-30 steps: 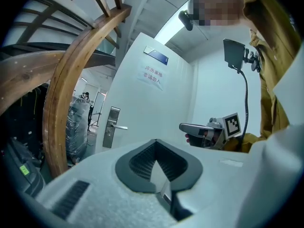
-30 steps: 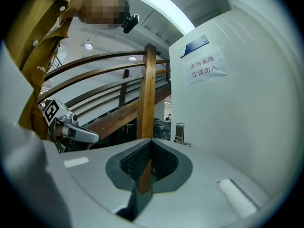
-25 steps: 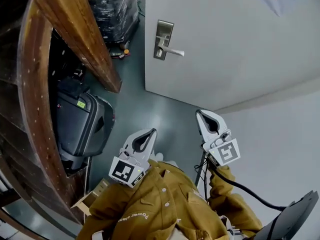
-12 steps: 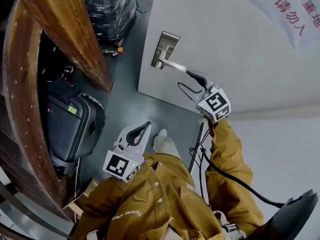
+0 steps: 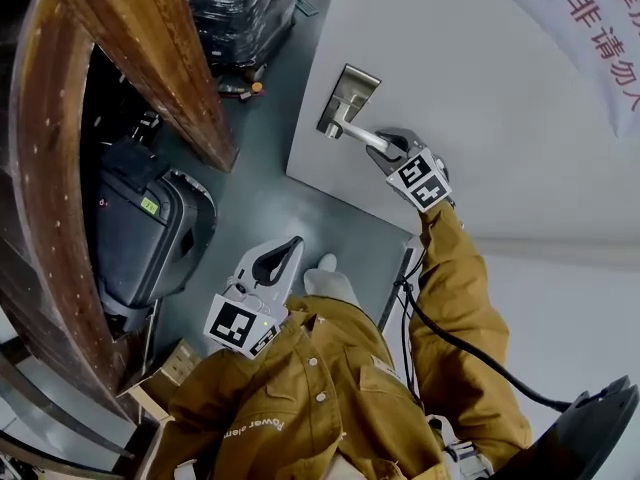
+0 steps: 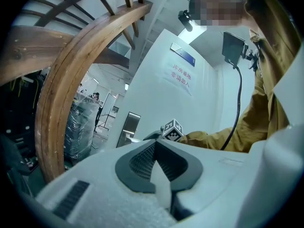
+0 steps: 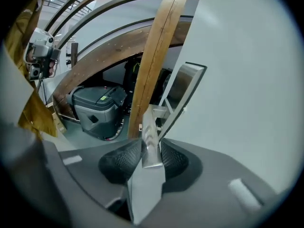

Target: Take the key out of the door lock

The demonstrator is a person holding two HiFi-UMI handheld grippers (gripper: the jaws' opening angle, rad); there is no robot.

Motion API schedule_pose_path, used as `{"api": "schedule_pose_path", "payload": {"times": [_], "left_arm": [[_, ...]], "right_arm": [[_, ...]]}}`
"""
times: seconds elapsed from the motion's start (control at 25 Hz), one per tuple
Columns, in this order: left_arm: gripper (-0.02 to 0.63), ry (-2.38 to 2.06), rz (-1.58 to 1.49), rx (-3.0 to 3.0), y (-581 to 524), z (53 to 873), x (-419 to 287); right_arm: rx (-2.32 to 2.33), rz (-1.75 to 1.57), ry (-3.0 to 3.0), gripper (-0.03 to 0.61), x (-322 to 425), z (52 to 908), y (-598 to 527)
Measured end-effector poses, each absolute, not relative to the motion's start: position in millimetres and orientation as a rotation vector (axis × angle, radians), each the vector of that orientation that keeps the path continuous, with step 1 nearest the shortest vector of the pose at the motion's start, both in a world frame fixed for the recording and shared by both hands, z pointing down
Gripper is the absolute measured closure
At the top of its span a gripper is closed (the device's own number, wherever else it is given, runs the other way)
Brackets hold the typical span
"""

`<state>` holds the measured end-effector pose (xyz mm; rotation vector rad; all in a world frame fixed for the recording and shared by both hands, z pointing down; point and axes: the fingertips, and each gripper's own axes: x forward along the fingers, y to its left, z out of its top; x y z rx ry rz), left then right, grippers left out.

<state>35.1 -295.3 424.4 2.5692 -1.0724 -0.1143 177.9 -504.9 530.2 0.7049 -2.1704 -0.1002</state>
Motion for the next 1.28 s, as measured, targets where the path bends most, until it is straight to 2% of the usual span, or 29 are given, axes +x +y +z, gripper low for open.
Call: {"api": "schedule_pose_path", "payload": {"times": [0.24, 0.28, 0.32, 0.48, 0.64, 0.88, 1.0, 1.12, 1.2, 1.28], "left_arm": [[0.615, -0.929, -0.293, 2.394, -361, 478, 51], [0.576, -0.889, -0.363, 2.317, -383, 492, 55], [0.495, -0.853, -0.422, 2.240, -405, 506, 57], [0.429, -0.829, -0.501, 2.060, -476, 548, 66], [0.400, -0.823, -0.563, 1.916, -508, 573, 78], [0.405, -0.752, -0.650, 1.767, -534, 590, 99], [0.428, -0.722, -0.682, 1.729, -544, 592, 105], [0.486, -0.679, -0.674, 1.729, -548, 595, 114], [0.574, -0.672, -0.686, 1.720, -551, 596, 117], [0.586, -0.670, -0.704, 1.701, -552, 597, 116]], "right_arm": [[0.669, -0.112, -2.181, 0.450, 180, 528, -505], [0.673, -0.109, -2.181, 0.449, 180, 528, -505], [0.679, -0.108, -2.179, 0.451, 179, 529, -506], [0.678, -0.106, -2.166, 0.449, 176, 530, -506], [0.674, -0.117, -2.162, 0.449, 177, 530, -507], [0.693, -0.101, -2.150, 0.448, 178, 530, -507], [0.700, -0.095, -2.150, 0.448, 177, 530, -508], [0.701, -0.095, -2.147, 0.448, 178, 530, -507], [0.697, -0.094, -2.142, 0.448, 179, 530, -507], [0.697, -0.094, -2.140, 0.448, 179, 530, -507]]}}
